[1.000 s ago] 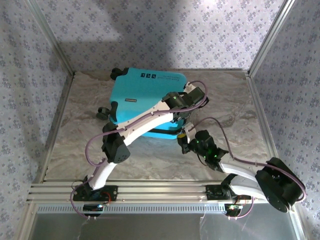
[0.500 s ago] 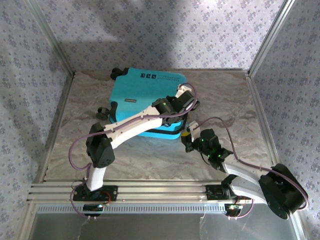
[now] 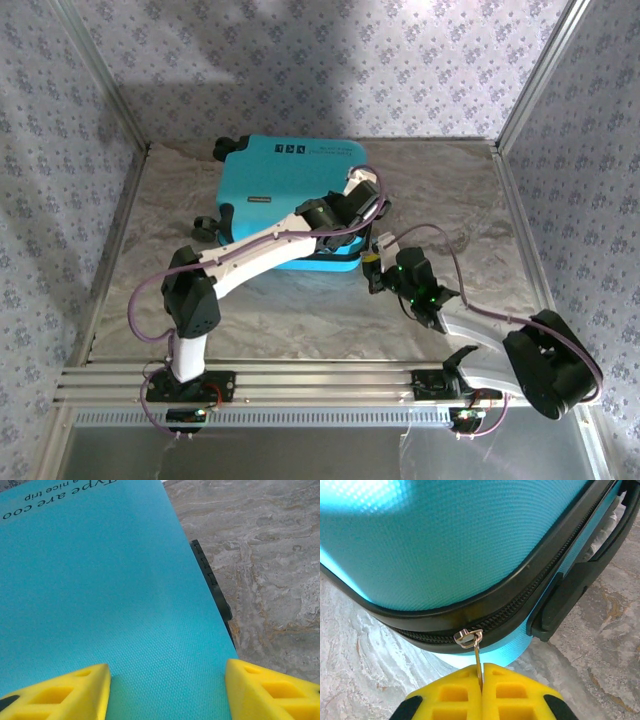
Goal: Pack the luggage
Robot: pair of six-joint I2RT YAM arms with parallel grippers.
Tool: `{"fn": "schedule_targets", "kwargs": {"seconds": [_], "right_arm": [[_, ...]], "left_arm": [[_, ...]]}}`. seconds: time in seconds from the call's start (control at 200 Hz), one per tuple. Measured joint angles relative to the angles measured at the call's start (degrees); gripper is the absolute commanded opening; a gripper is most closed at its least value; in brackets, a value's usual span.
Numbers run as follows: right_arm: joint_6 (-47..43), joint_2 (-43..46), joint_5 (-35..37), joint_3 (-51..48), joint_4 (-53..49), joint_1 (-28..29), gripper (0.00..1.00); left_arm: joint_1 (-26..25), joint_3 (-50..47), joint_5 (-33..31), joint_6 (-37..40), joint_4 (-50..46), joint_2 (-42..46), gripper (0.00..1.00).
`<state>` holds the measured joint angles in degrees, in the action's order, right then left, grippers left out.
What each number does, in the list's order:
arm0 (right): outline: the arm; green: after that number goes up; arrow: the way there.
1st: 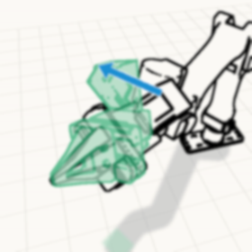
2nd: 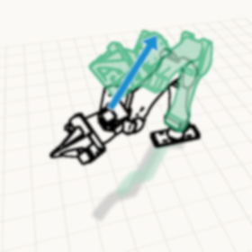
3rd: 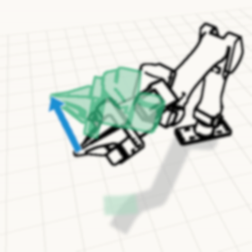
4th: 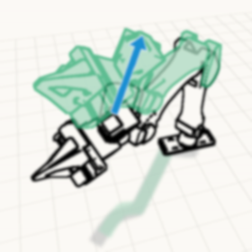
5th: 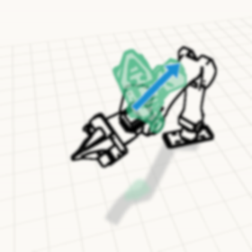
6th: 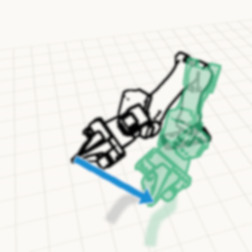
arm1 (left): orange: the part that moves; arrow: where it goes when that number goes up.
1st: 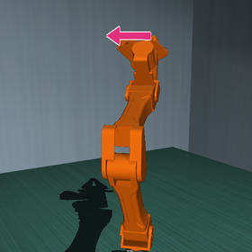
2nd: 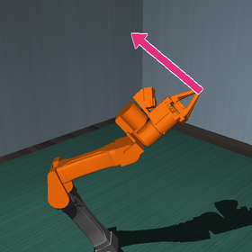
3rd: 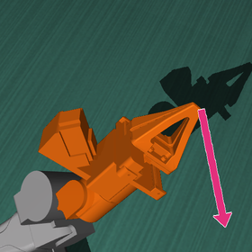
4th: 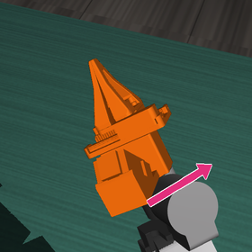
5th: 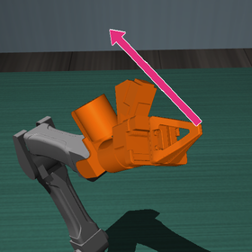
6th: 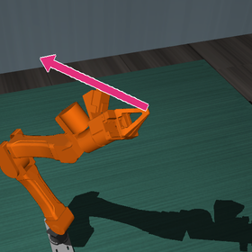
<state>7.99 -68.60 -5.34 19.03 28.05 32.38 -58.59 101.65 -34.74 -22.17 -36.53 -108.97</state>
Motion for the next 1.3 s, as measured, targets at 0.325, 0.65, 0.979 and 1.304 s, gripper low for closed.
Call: {"fn": "schedule_targets", "kwargs": {"seconds": [0.325, 0.65, 0.979, 1.304], "right_arm": [[0.39, 1.90, 0.20, 0.07, -0.87, -1.53, 0.00], [0.74, 2.82, -1.66, 0.20, -2.21, -4.13, 0.00], [0.74, -4.96, -3.98, 5.49, -0.39, -8.35, 0.00], [1.27, -3.26, -1.92, 4.24, -0.39, -6.29, 0.00]], "left_arm": [[0.09, -1.33, 0.24, 0.02, 1.22, 0.74, 0.60], [0.04, -4.13, 2.43, 0.09, 3.15, 2.82, 0.58], [0.04, -7.82, 3.67, 0.46, 6.69, 4.87, 0.57], [-0.04, -17.07, 6.69, 0.63, 13.73, 10.91, 0.57]]}}
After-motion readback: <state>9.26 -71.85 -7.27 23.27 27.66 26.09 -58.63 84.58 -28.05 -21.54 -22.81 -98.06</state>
